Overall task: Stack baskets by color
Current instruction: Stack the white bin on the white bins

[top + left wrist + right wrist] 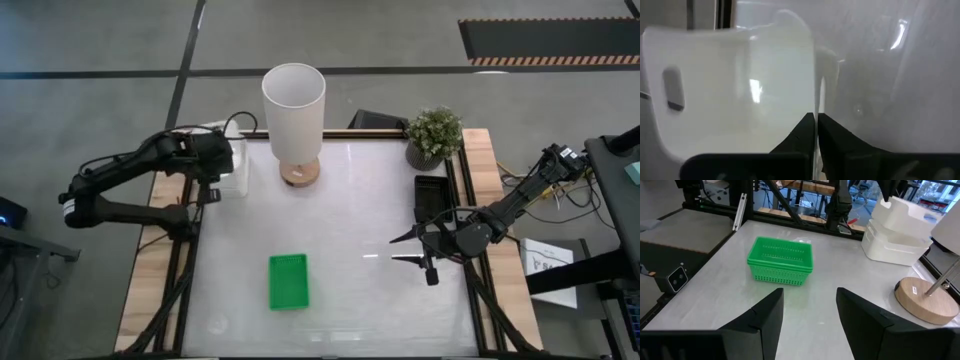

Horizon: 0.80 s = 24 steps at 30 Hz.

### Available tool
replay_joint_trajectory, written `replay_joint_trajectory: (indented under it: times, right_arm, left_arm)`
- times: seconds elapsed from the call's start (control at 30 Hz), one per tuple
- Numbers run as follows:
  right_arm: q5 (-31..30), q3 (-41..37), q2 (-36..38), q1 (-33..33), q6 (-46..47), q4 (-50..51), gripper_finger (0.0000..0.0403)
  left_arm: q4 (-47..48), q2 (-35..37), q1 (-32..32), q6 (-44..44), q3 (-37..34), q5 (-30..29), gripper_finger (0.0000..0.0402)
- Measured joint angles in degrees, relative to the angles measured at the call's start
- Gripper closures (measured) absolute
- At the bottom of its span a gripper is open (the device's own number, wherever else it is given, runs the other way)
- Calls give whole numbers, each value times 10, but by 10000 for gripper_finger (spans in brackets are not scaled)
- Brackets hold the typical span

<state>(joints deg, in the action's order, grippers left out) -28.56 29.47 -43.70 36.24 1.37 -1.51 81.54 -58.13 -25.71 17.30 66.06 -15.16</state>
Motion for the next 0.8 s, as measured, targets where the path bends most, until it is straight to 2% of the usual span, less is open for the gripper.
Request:
replay_joint_trajectory:
  times: [0.8]
  right_arm:
    - [0,0,0,0,1,1,227]
  left_arm:
    - [0,-68,-5,17,0,-12,401]
